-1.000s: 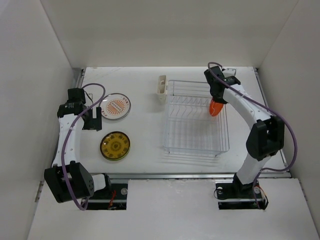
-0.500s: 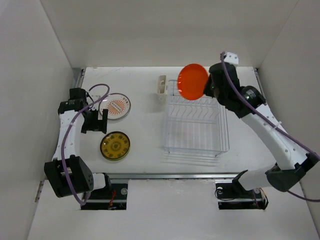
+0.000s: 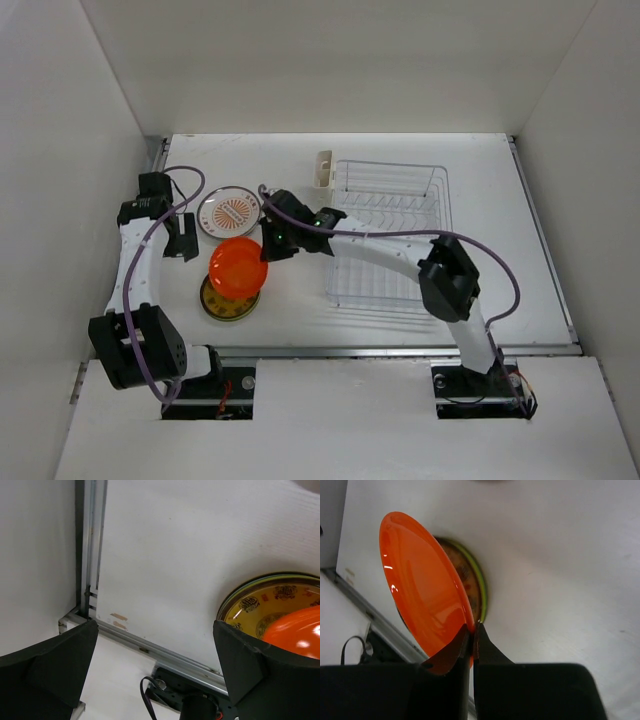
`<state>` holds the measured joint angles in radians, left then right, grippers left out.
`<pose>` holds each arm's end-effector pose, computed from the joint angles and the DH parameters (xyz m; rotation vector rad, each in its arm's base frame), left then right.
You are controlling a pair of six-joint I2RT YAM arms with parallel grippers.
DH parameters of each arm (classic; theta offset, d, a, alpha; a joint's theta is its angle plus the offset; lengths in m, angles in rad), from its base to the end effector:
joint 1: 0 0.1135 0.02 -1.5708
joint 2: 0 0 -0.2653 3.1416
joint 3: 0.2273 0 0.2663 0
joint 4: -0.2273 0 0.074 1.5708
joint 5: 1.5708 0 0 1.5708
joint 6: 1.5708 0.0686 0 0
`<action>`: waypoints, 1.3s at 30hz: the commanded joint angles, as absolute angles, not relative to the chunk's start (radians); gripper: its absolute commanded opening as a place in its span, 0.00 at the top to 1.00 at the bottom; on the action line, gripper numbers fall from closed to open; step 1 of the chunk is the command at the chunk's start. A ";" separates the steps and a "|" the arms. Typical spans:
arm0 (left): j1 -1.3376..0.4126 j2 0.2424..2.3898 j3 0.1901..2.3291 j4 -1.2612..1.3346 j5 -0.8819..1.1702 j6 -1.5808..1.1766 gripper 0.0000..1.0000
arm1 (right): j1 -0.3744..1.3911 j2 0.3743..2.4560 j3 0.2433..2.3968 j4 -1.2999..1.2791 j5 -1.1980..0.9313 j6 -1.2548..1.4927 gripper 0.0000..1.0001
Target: Unload the plates from the dish rack
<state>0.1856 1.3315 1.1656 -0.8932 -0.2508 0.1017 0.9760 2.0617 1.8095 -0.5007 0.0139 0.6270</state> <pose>0.2835 0.0706 0.2651 -0.1976 2.6331 0.4281 0.2896 0.4263 0.2433 -0.4195 2.4226 0.7536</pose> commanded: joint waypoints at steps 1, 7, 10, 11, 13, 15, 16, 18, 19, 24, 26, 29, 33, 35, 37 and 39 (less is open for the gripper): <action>0.190 1.290 1.157 -0.867 -0.321 0.083 0.00 | 0.985 2.062 1.881 -0.371 -0.142 0.658 1.00; 0.190 1.263 1.129 -0.847 -0.310 0.094 0.00 | 1.005 2.178 1.862 -0.339 -0.202 0.681 0.81; 0.190 1.262 1.129 -0.847 -0.288 0.094 0.00 | 1.032 2.250 1.934 -0.415 -0.180 0.654 0.56; 0.190 1.262 1.129 -0.856 -0.288 0.094 0.00 | 1.052 2.266 1.956 -0.448 -0.131 0.644 0.48; 0.190 1.262 1.129 -0.856 -0.288 0.103 0.00 | 1.066 2.305 2.028 -0.553 -0.082 0.629 0.38; 0.190 1.253 1.129 -0.856 -0.288 0.103 0.00 | 1.077 2.315 2.063 -0.619 -0.001 0.620 0.34; 0.190 1.253 1.129 -0.856 -0.288 0.112 0.00 | 1.077 2.300 2.063 -0.661 0.026 0.620 0.31; 0.190 1.230 1.129 -0.856 -0.298 0.112 0.00 | 1.077 2.264 2.051 -0.684 0.099 0.620 0.29; 0.190 1.230 1.129 -0.856 -0.298 0.112 0.00 | 1.077 2.213 2.016 -0.684 0.121 0.620 0.28; 0.190 1.195 1.138 -0.838 -0.357 0.098 0.00 | 1.077 1.982 1.869 -0.684 0.251 0.688 0.19; 0.190 1.186 1.138 -0.825 -0.406 0.086 0.00 | 1.077 1.886 1.771 -0.684 0.320 0.725 0.15; 0.190 1.163 1.138 -0.799 -0.494 0.049 0.00 | 1.068 1.676 1.630 -0.718 0.415 0.810 0.00; 0.190 1.152 1.103 -0.736 -0.736 -0.023 0.00 | 1.042 1.404 1.520 -0.970 0.612 0.939 0.00; 0.190 1.143 1.089 -0.713 -0.813 -0.023 0.00 | 1.032 1.338 1.499 -1.110 0.708 1.056 0.00; 0.190 1.143 1.078 -0.713 -0.813 -0.023 0.00 | 1.032 1.264 1.486 -1.322 0.794 1.147 0.00; 0.190 1.125 1.069 -0.724 -0.793 -0.012 0.00 | 1.032 1.214 1.473 -1.385 0.795 1.162 0.00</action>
